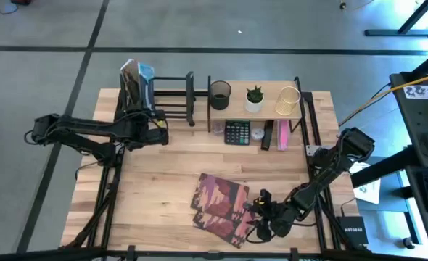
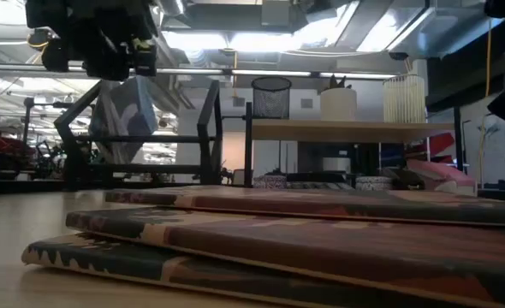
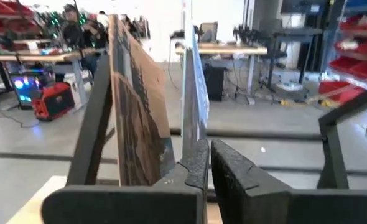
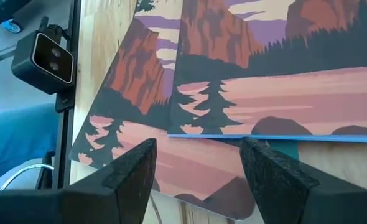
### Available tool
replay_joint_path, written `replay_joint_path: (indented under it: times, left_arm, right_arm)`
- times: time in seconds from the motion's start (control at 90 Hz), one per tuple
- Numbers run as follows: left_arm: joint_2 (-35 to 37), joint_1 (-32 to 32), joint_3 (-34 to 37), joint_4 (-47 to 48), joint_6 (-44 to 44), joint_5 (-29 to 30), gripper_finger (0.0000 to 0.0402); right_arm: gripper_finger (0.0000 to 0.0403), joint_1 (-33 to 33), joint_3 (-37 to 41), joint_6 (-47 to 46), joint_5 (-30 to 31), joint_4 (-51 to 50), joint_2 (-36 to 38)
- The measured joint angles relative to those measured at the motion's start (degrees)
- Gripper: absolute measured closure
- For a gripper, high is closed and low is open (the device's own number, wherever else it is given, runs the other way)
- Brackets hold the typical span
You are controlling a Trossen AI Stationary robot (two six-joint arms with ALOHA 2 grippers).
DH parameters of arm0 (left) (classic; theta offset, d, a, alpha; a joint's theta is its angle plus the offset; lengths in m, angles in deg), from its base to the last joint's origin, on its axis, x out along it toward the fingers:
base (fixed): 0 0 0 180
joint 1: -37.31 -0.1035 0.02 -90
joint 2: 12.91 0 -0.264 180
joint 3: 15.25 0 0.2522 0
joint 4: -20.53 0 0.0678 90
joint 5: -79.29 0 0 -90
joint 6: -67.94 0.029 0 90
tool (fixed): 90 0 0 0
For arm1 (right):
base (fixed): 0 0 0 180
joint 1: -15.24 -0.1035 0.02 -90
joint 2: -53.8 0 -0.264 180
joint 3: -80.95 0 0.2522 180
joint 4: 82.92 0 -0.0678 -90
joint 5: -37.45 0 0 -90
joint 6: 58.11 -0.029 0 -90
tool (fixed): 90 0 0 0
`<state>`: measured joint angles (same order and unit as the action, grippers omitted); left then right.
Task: Stock shelves
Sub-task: Put the blue book on the book shelf
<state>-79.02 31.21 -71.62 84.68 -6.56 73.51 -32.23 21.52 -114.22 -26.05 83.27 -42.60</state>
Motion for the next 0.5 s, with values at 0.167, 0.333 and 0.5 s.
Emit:
replay_joint_path:
  times: [0.167, 0.333, 0.5]
  left_arm:
    - [0.0, -1.1, 0.0, 0.0, 1.0, -5.7, 0.0359]
    - [0.0, -0.6, -1.1, 0.1, 2.0, -6.7, 0.0316]
    - [0.1, -0.2, -5.1, -0.1, 8.7, -7.3, 0.0288]
  right_arm:
    - [0.0185, 0.0, 0.0, 0.6, 0.0, 0.0, 0.0]
    - [0.0185, 0.0, 0.0, 0.9, 0.0, 0.0, 0.0]
    - [0.0185, 0.0, 0.0, 0.9, 0.0, 0.0, 0.0]
